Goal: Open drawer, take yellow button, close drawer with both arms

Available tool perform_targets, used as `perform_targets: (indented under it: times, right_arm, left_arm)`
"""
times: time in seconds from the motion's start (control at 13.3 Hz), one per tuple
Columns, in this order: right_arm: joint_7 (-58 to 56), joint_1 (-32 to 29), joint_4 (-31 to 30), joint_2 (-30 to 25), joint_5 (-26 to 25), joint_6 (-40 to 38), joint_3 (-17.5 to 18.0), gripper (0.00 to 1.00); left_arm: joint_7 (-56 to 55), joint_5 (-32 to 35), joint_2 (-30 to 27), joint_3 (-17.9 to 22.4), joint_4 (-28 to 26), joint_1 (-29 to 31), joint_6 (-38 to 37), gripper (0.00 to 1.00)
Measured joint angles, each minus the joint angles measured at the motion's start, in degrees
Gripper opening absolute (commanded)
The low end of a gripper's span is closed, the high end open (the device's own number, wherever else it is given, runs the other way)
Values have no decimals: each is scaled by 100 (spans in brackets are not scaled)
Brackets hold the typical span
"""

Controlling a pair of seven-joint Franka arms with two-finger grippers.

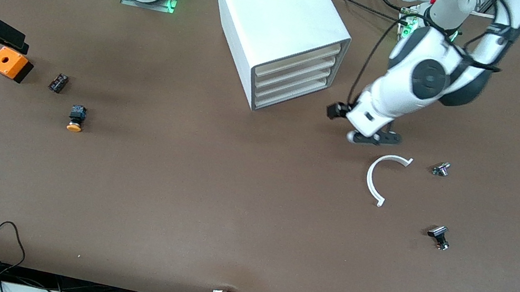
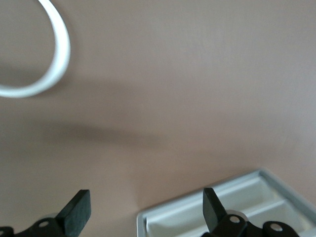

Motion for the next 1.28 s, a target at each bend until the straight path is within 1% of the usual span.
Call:
perform_targets:
  times: [0.15,0.23,0.38,0.53,0.68,0.83,0.9,1.05,1.28]
  right_arm:
    - [6,-2,0,3,-224,0,-1,100]
    - [6,-2,6,-2,-239,23,-2,100]
    - [6,-3,37,-37,-232,216,-5,100]
    - [64,-1,41,-128,-213,422,5,100]
    - [106,0,-6,-244,-204,547,8,100]
    - [111,0,-263,-423,-198,760,10,100]
    - [114,0,-516,-570,-192,977,11,100]
    - [114,0,-1007,-881,-188,1271,11,100]
    - [123,0,-1249,-1093,-146,1347,9,100]
  left_arm:
    - [155,168,-205,146,206,129,-25,100]
    - [295,443,-341,240,301,135,-169,100]
    - [573,759,-639,486,628,171,-947,100]
    - [887,822,-884,853,1104,218,-1765,100]
    - [1111,830,-1070,1289,1449,241,-2155,100]
    - [1204,831,-1147,1663,1810,260,-2716,100]
    - [1236,831,-1162,1753,1944,274,-2969,100]
    - [1239,830,-1158,1776,2000,294,-3079,100]
    - [1341,831,-1117,1771,2000,299,-2996,100]
